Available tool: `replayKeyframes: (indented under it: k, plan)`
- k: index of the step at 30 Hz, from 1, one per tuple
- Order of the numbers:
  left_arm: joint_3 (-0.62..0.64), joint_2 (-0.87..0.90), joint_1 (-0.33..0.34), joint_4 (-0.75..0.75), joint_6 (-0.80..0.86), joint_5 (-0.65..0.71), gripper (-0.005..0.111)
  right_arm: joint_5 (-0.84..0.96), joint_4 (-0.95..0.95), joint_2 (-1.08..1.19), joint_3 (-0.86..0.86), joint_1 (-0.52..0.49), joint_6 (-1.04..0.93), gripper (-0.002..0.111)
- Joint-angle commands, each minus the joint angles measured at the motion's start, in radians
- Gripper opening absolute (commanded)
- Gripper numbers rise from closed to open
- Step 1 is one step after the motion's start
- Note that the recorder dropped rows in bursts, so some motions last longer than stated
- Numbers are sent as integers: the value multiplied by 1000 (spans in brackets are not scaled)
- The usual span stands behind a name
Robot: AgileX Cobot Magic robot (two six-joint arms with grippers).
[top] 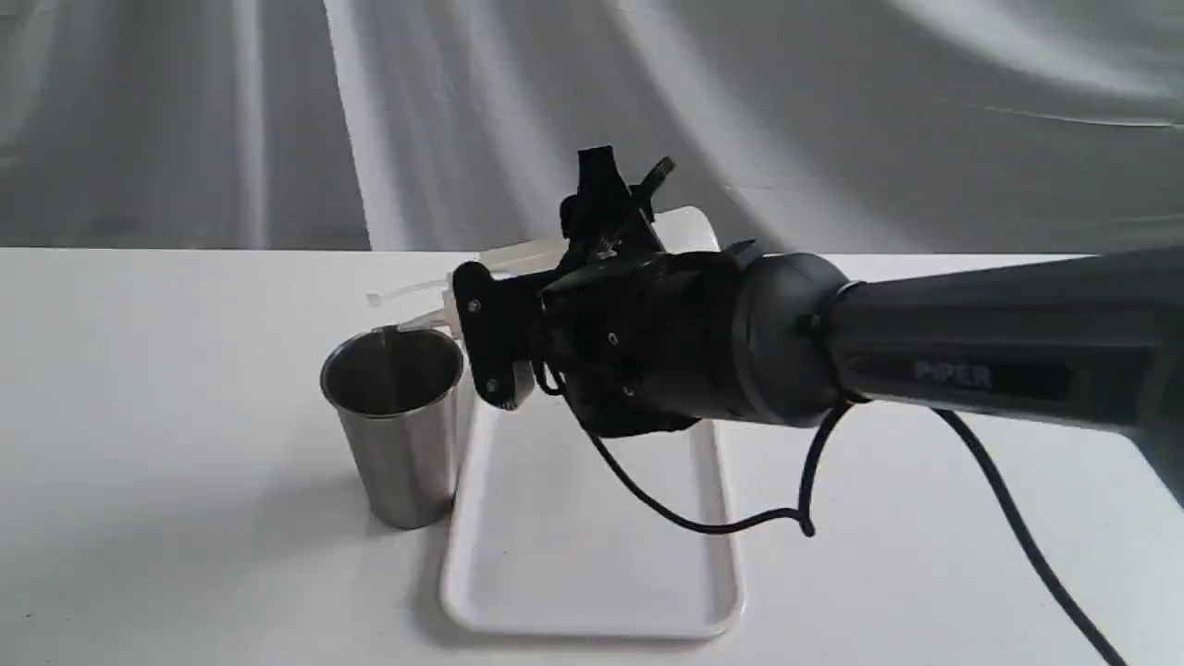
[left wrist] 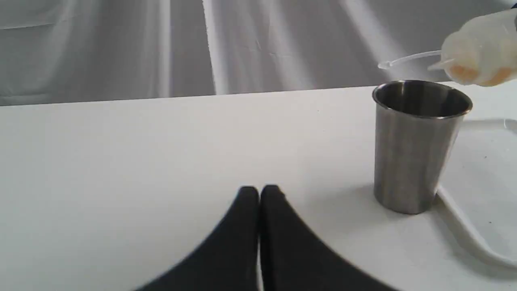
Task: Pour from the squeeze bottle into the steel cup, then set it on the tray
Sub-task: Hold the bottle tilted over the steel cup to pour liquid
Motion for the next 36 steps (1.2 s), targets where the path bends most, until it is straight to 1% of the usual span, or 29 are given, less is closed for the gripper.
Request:
replayKeyframes:
  k: [1,16,20,26,31,36]
  plan:
    - [4,-3,-5,1,-5,-8,0,9,-45,-9,-16,5,-30,0]
    - [4,-3,-5,1,-3,-8,0,9,-91,-9,-16,10,-74,0]
    - [4,-3,-5,1,-3,-8,0,15,-98,-9,-16,10,-114,0]
    - [4,-3,-5,1,-5,-8,0,34,-89,-9,-77,10,-123,0]
    - [4,-3,-5,1,-5,-8,0,36,-89,-9,-97,10,-226,0]
    - [4,-3,-5,1,-3,-8,0,32,-89,-9,-97,10,-241,0]
